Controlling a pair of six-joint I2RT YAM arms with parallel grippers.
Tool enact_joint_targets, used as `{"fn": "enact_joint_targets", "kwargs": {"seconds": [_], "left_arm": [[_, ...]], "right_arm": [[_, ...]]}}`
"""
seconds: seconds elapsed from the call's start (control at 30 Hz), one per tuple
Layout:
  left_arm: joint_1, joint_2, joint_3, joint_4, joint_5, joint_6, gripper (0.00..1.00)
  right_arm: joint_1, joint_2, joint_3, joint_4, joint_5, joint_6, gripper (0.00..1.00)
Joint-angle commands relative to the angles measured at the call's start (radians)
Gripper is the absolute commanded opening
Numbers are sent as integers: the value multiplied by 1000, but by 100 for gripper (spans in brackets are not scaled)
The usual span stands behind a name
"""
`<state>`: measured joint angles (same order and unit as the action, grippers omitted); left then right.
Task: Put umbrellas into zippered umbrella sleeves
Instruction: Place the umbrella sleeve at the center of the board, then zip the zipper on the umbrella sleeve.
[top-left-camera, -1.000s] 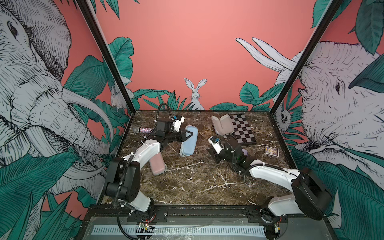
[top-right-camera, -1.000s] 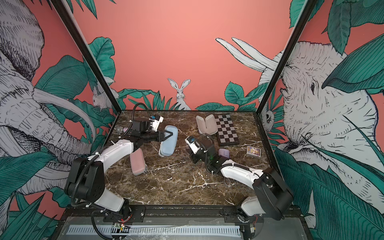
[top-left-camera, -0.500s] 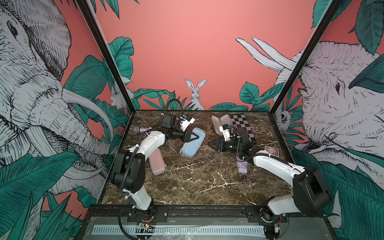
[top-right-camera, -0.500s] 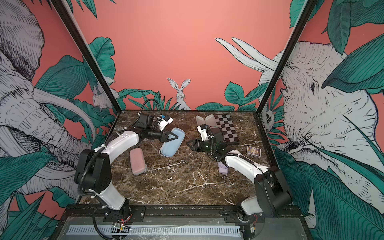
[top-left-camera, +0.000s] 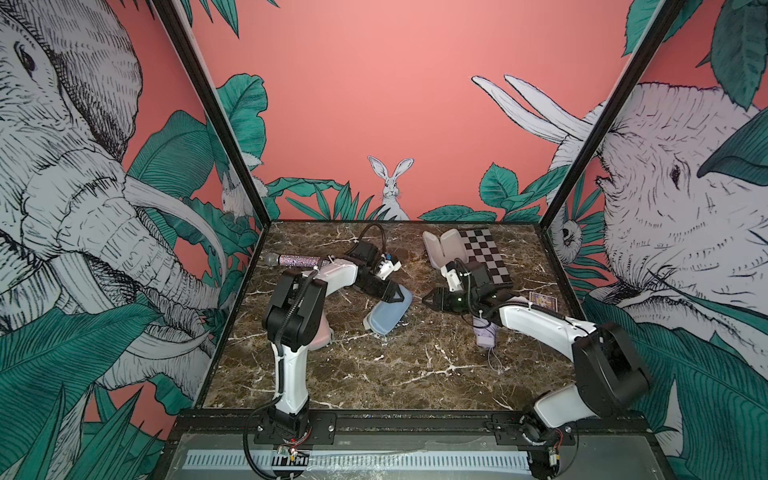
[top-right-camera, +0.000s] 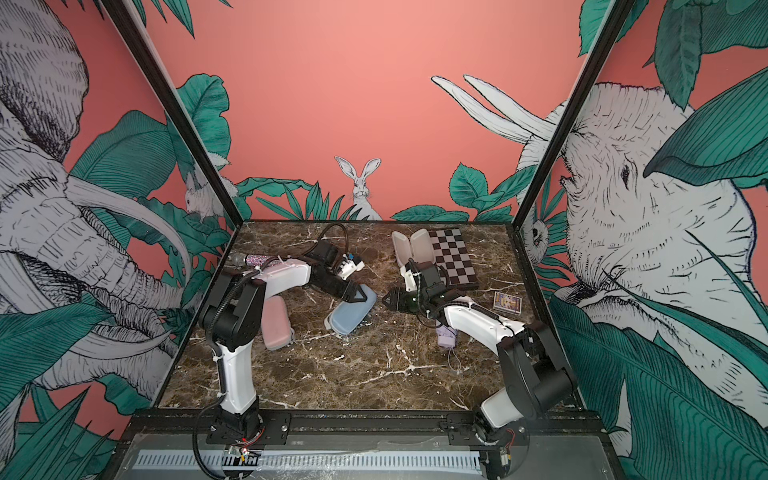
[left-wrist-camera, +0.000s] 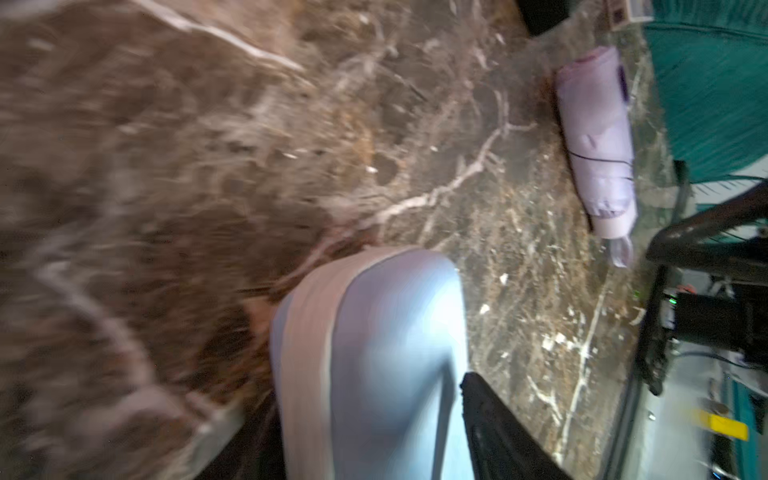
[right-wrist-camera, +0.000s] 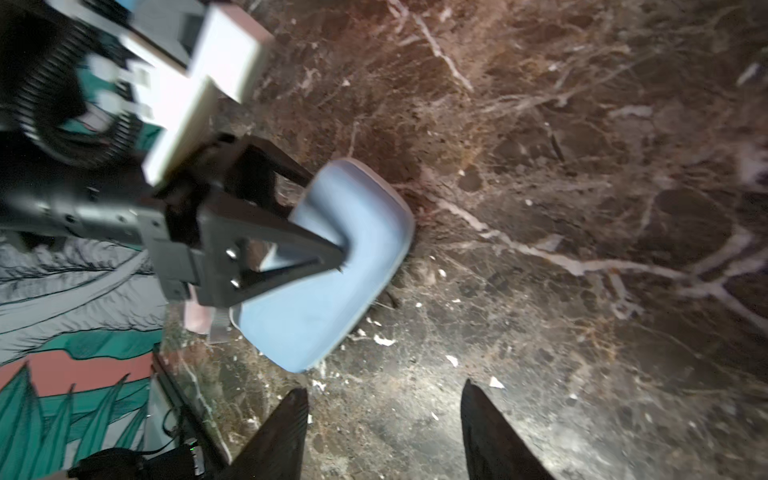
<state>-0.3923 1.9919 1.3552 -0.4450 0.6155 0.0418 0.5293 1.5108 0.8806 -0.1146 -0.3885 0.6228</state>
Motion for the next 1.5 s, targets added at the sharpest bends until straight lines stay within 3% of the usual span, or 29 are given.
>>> {"fn": "enact_joint_targets", "kwargs": {"seconds": [0.0, 0.1, 0.27, 0.37, 0.43, 0.6, 0.73, 0.97, 1.47], "left_arm": [[46, -140, -13, 2, -90, -58, 75], [48, -232, -85, -7, -130, -84, 76], [29, -336, -240, 76, -186, -146, 69], [1, -369, -254, 133, -238, -152, 62], [-3, -388, -237, 171, -214, -182, 57], [-4, -335, -311, 495, -5, -389, 24], [-11, -244, -318, 545, 73, -456, 8], [-11, -209, -393, 563, 58, -457, 0], [-14, -173, -550, 630, -41, -479, 0]], "right_arm": [[34, 5, 8, -117, 128, -172, 57], [81, -10, -26, -116, 155, -310, 57], [177, 55, -19, -15, 154, -534, 56], [200, 155, 35, 34, 115, -602, 54], [205, 199, 53, 102, 94, -598, 51], [213, 283, 18, 357, 86, -589, 48], [217, 342, 13, 474, 104, -567, 47], [225, 405, 26, 547, 157, -590, 43], [255, 468, 37, 633, 186, -577, 31]]}}
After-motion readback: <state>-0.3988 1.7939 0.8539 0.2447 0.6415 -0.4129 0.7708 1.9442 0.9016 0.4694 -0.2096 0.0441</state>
